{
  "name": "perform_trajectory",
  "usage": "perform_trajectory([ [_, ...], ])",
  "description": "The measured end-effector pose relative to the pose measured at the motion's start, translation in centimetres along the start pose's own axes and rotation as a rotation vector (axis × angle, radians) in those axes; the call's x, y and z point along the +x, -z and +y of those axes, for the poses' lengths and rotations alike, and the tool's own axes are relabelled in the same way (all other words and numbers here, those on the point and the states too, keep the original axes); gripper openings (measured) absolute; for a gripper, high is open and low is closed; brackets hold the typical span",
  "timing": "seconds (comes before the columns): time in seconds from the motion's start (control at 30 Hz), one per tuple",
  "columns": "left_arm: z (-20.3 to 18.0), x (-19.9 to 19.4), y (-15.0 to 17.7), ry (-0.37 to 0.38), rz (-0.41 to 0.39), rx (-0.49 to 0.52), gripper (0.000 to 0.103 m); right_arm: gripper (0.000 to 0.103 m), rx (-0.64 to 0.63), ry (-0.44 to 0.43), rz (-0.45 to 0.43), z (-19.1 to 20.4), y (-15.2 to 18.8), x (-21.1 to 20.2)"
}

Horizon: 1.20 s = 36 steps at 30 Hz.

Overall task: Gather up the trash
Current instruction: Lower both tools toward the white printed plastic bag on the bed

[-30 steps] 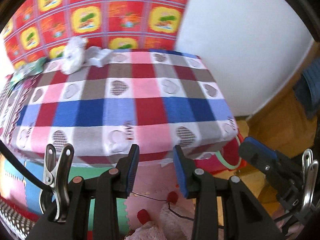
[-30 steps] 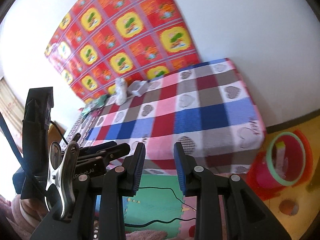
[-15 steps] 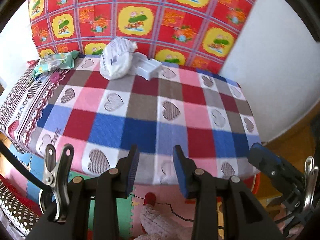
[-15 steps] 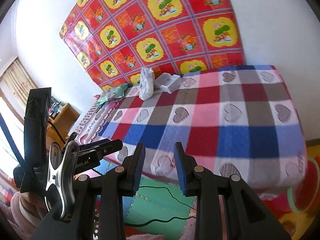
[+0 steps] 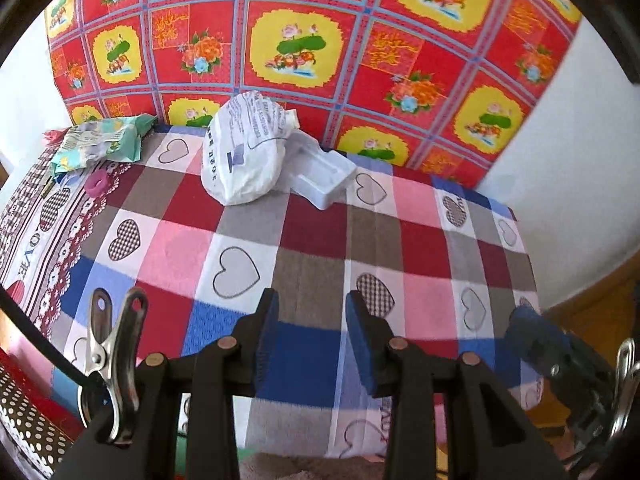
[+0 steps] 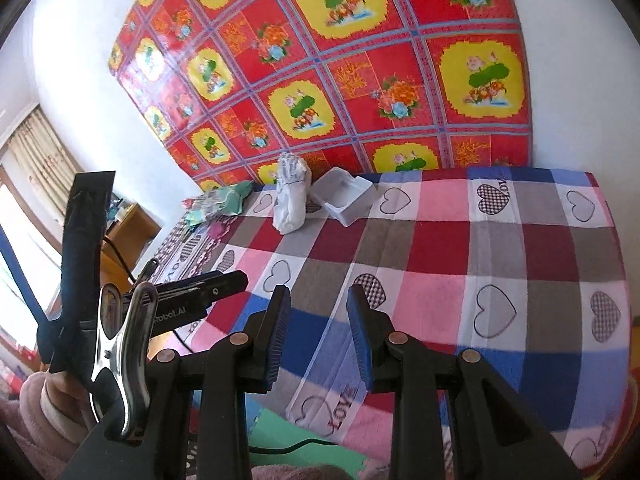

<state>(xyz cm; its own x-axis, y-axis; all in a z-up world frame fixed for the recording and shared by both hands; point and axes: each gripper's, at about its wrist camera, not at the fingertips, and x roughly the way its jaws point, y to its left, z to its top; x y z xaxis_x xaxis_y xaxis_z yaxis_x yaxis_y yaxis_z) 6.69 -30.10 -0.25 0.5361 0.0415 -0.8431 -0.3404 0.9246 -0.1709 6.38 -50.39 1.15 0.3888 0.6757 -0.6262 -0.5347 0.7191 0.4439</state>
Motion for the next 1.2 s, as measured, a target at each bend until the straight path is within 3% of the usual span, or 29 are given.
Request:
perform_trajectory([
  [0.43,1.4,5.3,-5.4,-0.01,0.01,0.016,0.036,0.031,0.077,0.046,0.035,-1.5,-0.9,3.0],
  [0.87,3.0,9.5,-11.0,-0.044,-0.052,0.045,0.04,0.031,0.172,0.117,0.051,-0.7,-0.8,6.0],
  [1.13,4.5,12.5,-14.1,-0.055,-0.05,-0.006,0.04,0.031,0.217,0.159,0.066,0.1,-0.4,7.6],
  [1.2,5.0,12.6,-14.2,-0.037,-0.048,0.001,0.022,0.031,0.228,0.167,0.066,0.2,-0.4,7.8],
])
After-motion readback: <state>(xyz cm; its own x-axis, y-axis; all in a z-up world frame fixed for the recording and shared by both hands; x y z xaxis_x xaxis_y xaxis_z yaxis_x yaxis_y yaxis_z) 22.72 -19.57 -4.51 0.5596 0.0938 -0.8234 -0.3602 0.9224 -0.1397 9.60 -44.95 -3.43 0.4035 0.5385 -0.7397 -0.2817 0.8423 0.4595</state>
